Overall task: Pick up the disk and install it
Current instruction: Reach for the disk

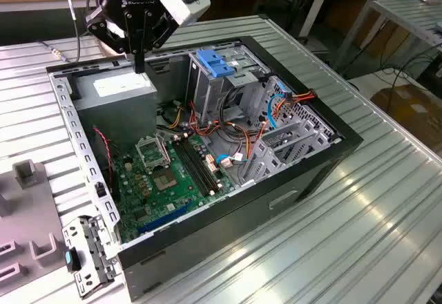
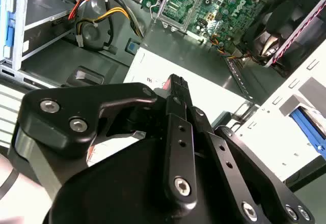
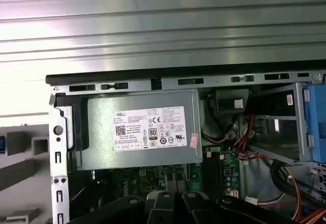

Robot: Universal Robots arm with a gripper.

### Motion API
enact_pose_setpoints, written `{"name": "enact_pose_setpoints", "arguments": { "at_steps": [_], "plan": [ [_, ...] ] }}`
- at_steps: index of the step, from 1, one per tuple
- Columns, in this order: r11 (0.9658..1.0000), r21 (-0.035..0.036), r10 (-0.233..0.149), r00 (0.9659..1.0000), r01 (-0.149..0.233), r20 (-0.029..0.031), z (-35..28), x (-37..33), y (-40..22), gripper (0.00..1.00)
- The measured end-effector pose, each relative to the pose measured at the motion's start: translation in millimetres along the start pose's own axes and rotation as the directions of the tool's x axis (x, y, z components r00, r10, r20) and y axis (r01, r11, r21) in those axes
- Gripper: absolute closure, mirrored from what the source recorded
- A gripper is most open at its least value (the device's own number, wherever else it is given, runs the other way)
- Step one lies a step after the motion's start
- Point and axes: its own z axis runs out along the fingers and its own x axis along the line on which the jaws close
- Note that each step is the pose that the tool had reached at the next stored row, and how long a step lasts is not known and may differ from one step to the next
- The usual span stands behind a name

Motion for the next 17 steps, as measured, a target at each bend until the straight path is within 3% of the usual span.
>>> {"name": "enact_pose_setpoints", "arguments": {
  "at_steps": [17],
  "plan": [
    [1.0, 0.0, 0.0, 1.0, 0.0, 0.0, -0.1, 2.5, -0.2, 0.89]
  ]
}}
